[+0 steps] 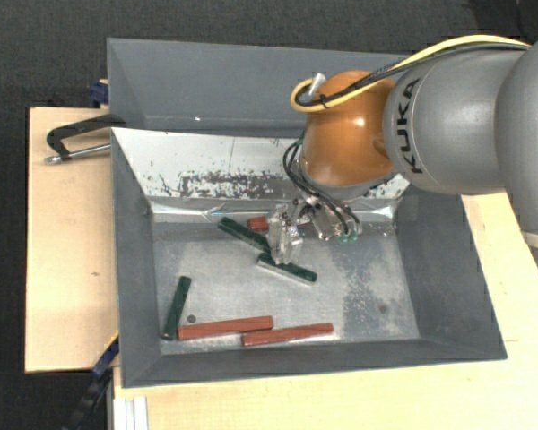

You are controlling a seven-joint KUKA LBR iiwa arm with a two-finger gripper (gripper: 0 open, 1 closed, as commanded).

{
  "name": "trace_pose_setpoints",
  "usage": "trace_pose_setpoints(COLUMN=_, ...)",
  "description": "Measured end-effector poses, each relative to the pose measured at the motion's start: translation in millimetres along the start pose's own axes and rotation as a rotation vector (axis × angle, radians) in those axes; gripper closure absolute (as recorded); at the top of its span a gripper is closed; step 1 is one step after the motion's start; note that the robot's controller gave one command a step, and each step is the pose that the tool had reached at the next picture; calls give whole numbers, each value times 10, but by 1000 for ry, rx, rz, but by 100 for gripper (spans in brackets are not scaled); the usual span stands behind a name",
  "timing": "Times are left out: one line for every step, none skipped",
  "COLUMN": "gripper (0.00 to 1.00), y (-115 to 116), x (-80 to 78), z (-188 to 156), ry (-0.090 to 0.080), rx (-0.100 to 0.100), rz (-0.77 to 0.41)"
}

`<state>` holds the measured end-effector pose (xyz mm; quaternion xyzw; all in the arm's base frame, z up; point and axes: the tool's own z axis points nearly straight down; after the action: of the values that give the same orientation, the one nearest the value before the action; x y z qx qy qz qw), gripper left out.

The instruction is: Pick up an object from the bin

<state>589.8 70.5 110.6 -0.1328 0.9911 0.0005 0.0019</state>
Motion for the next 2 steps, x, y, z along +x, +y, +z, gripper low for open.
trace_pose_setpoints(gripper=0, y=-55, x=-17, z=377, ry=-2, rx=-1, rz=-81)
trace_pose_setpoints(gripper=0, y=-55, x=-16, z=378, ry=-2, rx=-1, rz=-80)
